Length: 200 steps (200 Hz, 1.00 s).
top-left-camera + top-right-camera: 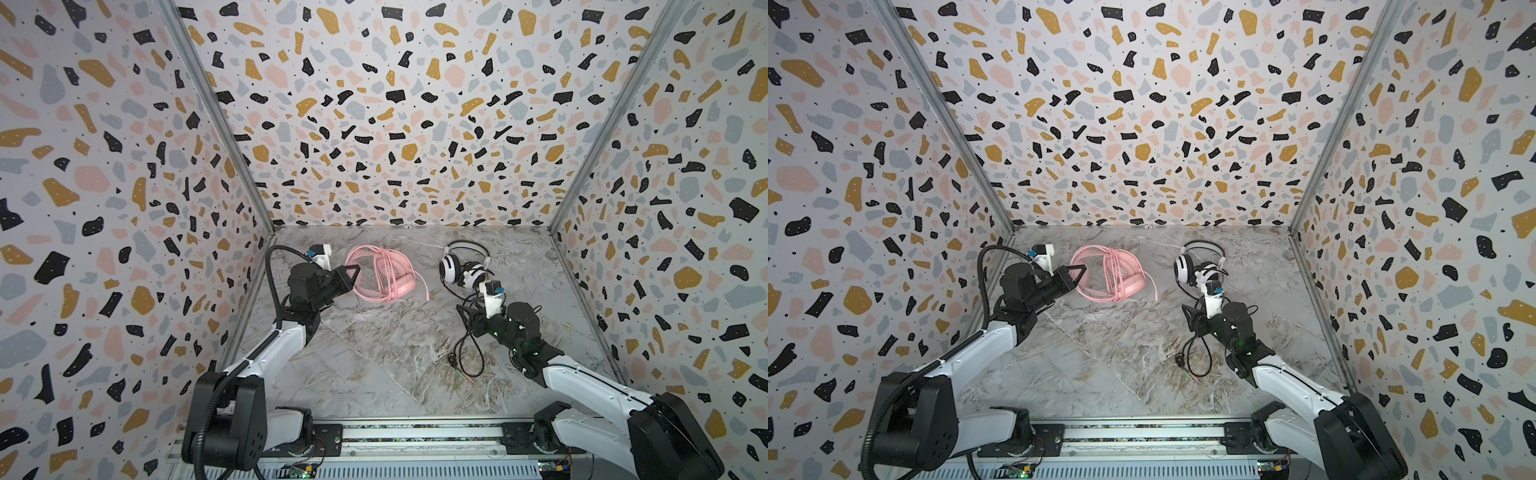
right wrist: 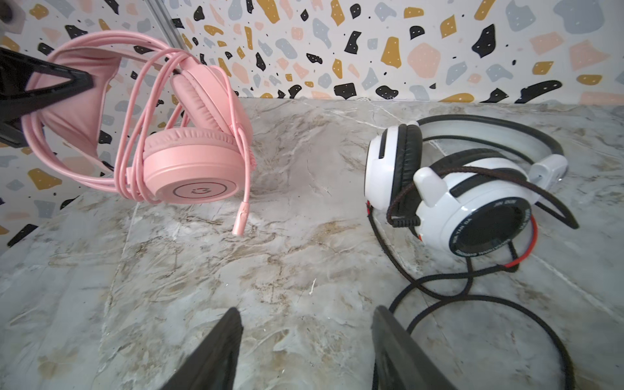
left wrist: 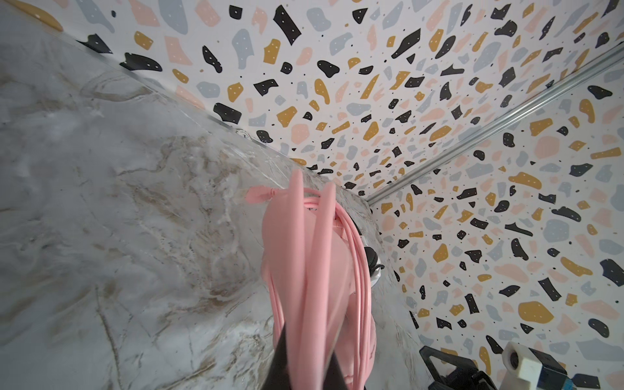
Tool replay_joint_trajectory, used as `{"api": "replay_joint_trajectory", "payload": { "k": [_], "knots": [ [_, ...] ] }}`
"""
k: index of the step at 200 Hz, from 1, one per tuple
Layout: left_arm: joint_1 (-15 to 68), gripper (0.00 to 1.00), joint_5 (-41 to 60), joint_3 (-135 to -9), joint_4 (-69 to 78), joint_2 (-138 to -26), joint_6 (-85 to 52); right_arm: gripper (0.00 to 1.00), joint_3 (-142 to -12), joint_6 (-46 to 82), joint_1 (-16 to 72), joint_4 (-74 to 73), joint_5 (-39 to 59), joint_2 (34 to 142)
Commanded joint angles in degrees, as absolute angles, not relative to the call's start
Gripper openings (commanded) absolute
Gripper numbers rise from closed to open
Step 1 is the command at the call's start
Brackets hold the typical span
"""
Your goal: Wrap the headphones
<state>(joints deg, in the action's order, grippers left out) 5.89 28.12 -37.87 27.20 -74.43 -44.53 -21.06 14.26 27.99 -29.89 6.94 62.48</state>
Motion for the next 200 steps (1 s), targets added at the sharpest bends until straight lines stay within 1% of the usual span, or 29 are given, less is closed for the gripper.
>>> {"api": "replay_joint_trajectory", "payload": {
  "k": [1, 45, 72, 96, 149, 200],
  "knots": [
    [4.3, 0.0, 26.8, -37.2, 43.4, -75.7, -49.6, 0.63, -21.8, 13.5, 29.1, -31.7, 3.3, 63.5],
    [1.4, 0.0, 24.9, -36.7, 49.4, -81.1, -53.1, 0.63, -22.5, 13.0, 31.1, -32.3, 3.0, 65.4],
    [0.0, 0.0, 23.8, -39.0, 45.6, -84.4, -51.1, 0.63, -22.6, 12.6, 31.4, -32.2, 2.6, 65.4],
    [-1.6, 0.0, 24.0, -40.0, 46.0, -88.5, -51.1, 0.63, -22.5, 12.5, 31.5, -32.8, 2.3, 66.0],
    [-6.9, 0.0, 24.2, -39.2, 53.6, -96.4, -55.9, 0.63, -22.8, 12.1, 31.8, -32.7, 2.0, 67.1],
    [-9.7, 0.0, 21.1, -42.0, 50.2, -100.4, -54.1, 0.63, -23.0, 11.9, 32.0, -32.8, 2.0, 67.7]
  ]
}}
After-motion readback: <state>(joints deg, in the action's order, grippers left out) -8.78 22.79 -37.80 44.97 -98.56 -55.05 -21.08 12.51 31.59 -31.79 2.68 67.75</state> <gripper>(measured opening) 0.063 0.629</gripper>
